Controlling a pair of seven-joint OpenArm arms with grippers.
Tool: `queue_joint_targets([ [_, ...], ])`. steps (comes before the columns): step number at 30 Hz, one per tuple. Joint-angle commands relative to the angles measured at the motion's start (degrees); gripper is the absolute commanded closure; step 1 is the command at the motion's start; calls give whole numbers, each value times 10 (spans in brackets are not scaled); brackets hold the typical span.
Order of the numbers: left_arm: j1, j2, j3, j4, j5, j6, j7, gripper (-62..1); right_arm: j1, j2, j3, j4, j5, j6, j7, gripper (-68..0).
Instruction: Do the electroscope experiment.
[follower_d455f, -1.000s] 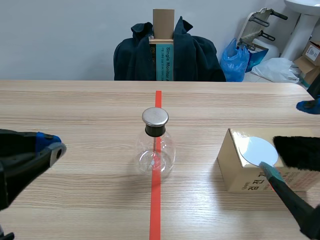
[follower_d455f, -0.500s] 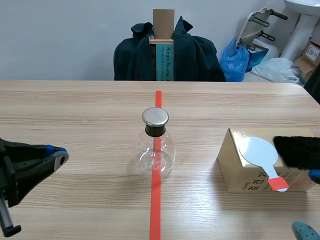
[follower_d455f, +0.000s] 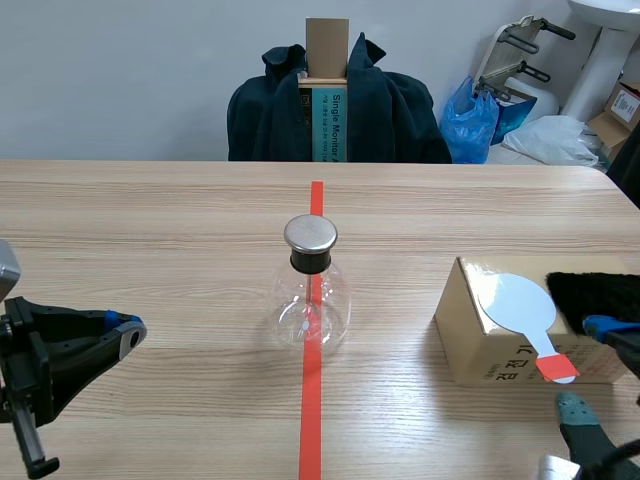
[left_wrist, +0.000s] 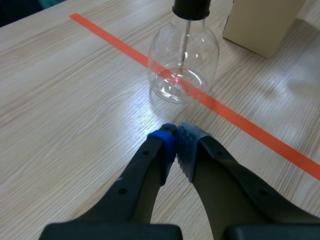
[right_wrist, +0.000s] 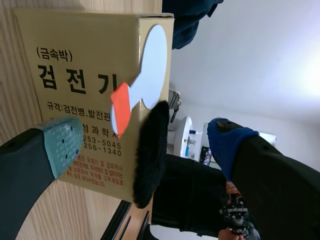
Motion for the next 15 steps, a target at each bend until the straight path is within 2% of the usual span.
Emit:
queue_joint_targets([
  [1, 4, -5, -7, 17, -4, 0, -8, -30, 10, 5, -5, 5, 1, -11, -7, -506],
  [6, 4, -5, -7, 17, -3, 0, -8, -30, 33, 5, -32, -7, 0, -13, -43, -506],
  [11, 4, -5, -7, 17, -4, 0, -7, -32, 34, 5, -37, -7, -1, -13, -45, -506],
  [12, 4, -5, -7, 17, -3, 0, -7, -57, 34, 5, -37, -7, -1, -13, -45, -506],
  [13, 4, -5, -7, 17, -3, 0, -6, -119, 34, 5, -37, -7, -1, -13, -45, -506],
  [15, 4, -5, -7, 17, -4, 0, -6, -312, 35, 5, -37, -7, -4, -13, -45, -506],
])
